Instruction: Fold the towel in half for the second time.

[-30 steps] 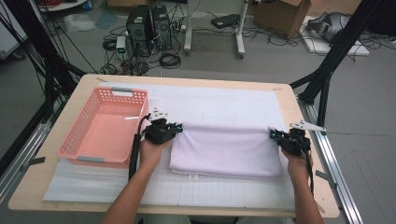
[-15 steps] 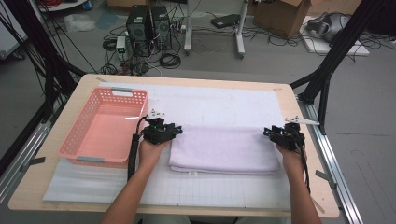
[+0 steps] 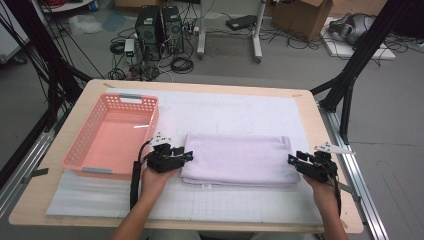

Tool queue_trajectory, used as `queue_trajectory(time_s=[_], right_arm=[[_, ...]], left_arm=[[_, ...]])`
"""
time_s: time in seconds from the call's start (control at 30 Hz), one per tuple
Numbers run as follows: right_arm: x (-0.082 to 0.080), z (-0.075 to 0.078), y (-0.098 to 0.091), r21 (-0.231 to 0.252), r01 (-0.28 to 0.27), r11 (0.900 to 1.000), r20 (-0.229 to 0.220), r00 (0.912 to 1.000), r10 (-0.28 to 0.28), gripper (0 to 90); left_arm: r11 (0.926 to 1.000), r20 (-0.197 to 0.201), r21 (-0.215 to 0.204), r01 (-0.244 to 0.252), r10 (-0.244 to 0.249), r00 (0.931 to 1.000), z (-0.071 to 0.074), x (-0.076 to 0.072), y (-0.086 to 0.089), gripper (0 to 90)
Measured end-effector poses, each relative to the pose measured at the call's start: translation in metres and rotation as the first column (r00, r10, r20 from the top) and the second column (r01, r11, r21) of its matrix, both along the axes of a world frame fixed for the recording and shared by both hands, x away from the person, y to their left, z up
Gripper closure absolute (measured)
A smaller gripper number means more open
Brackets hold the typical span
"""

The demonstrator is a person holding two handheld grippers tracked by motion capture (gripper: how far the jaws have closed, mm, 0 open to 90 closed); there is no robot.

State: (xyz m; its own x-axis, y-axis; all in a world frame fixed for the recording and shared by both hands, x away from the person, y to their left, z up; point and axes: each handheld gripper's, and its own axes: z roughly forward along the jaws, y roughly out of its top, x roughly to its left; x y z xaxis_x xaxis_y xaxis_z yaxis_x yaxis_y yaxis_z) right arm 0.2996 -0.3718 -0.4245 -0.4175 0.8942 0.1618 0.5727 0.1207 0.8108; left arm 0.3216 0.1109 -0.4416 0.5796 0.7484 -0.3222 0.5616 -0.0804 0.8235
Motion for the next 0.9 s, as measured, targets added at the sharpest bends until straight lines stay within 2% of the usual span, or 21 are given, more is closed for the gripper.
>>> queue_trajectory(time_s=[0.07, 0.3, 0.37, 0.47, 0.57, 0.77, 0.87, 0.9], right_arm=[[-0.009, -0.002, -0.001, 0.003, -0.003, 1.0, 0.0, 1.0, 0.003, 56.9], [-0.037, -0.007, -0.001, -0.019, -0.045, 0.9988, -0.038, 0.9983, 0.044, 68.6], [-0.042, -0.01, -0.001, -0.026, -0.054, 0.9982, -0.056, 0.9971, 0.052, 71.2], [-0.045, -0.016, -0.003, -0.044, -0.049, 0.9978, -0.094, 0.9945, 0.044, 70.5], [-0.049, -0.02, -0.004, -0.062, -0.042, 0.9972, -0.105, 0.9938, 0.035, 69.7], [-0.056, -0.019, -0.006, -0.102, -0.029, 0.9944, -0.097, 0.9951, 0.019, 64.7], [-0.058, -0.019, -0.009, -0.071, -0.022, 0.9973, -0.097, 0.9951, 0.015, 60.7], [-0.059, -0.018, -0.01, -0.066, -0.022, 0.9976, -0.096, 0.9952, 0.015, 59.2]], left_arm=[[0.9999, -0.021, 0.009, 0.01, -0.01, 0.9997, -0.003, -0.007, 0.002, 54.2], [0.998, -0.052, 0.054, 0.031, -0.028, 0.9982, -0.012, -0.03, 0.004, 53.7], [0.9973, -0.066, 0.061, 0.041, -0.037, 0.9971, -0.013, -0.033, 0.003, 56.9], [0.9949, -0.067, 0.091, 0.043, -0.037, 0.997, -0.012, -0.038, 0.001, 66.3], [0.9924, -0.055, 0.114, 0.046, -0.039, 0.9977, -0.012, -0.042, -0.001, 73.7], [0.9885, -0.027, 0.148, 0.034, -0.03, 0.9992, -0.011, -0.051, 0.001, 72.9], [0.9907, -0.031, 0.135, 0.013, -0.009, 0.9995, -0.01, -0.052, 0.004, 67.7], [0.9918, -0.019, 0.127, 0.009, -0.006, 0.9998, -0.009, -0.053, 0.005, 65.2]])
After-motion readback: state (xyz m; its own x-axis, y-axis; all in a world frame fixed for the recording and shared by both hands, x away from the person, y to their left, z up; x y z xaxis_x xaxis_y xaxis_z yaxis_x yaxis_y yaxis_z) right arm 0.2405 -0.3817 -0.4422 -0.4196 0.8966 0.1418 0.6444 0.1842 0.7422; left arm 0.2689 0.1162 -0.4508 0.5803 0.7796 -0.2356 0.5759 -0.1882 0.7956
